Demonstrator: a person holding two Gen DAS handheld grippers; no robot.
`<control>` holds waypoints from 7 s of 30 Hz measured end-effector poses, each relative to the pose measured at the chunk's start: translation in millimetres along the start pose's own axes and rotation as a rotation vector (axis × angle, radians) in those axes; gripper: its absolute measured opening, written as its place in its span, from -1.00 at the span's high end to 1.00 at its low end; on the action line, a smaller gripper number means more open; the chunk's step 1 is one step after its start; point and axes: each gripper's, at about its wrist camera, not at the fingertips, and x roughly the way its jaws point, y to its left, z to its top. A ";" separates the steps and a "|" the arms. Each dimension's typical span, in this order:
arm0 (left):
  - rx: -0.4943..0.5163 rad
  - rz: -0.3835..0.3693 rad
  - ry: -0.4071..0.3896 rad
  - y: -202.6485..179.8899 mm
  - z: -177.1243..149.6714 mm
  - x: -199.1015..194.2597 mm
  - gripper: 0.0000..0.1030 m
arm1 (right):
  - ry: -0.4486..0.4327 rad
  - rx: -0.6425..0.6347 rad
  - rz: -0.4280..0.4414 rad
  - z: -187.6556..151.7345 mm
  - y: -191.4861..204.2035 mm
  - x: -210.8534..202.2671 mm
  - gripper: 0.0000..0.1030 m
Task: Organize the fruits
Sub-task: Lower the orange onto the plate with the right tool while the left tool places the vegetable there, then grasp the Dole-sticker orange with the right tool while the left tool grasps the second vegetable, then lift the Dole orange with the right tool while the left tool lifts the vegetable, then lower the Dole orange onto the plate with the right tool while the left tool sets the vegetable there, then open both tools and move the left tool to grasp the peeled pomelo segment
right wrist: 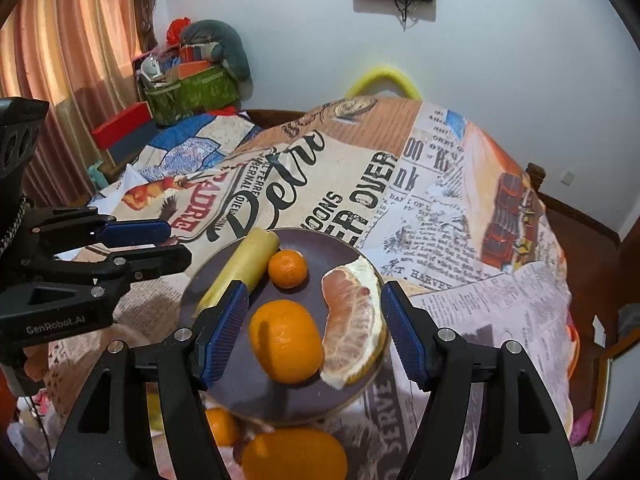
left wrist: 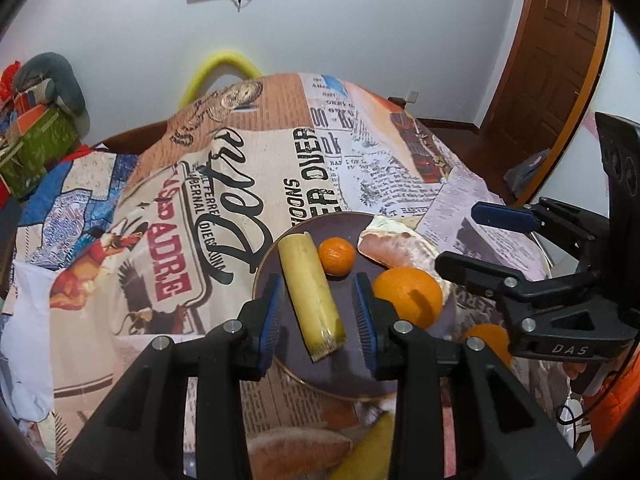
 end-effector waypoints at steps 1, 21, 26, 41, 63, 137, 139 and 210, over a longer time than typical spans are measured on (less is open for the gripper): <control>0.006 0.003 -0.008 -2.0 -2.0 -6.8 0.34 | -0.005 0.003 0.000 -1.3 0.3 -4.2 -0.27; 0.046 -0.029 0.035 -31.0 -64.1 -45.1 0.30 | -0.033 0.111 -0.031 -68.3 5.1 -61.9 -0.31; 0.060 -0.052 0.094 -39.3 -84.3 -30.4 0.30 | 0.000 0.147 -0.030 -89.5 4.5 -56.4 -0.31; 0.135 -0.061 0.161 -45.1 -111.7 1.5 0.29 | 0.076 0.210 0.001 -114.6 0.0 -22.5 -0.31; 0.133 -0.043 0.176 -38.3 -119.6 -3.9 0.26 | 0.058 0.246 0.035 -118.2 0.4 -15.9 -0.28; -0.010 -0.081 -0.008 -28.0 -18.3 12.4 0.31 | -0.115 0.245 -0.014 -56.9 -32.0 -41.1 -0.27; -0.022 -0.084 0.001 -24.3 -15.4 19.9 0.31 | -0.112 0.243 -0.015 -53.9 -33.5 -37.0 -0.27; -0.051 0.057 0.055 32.8 -75.0 -25.9 -0.25 | 0.003 0.159 0.041 -63.7 15.7 -23.7 -0.48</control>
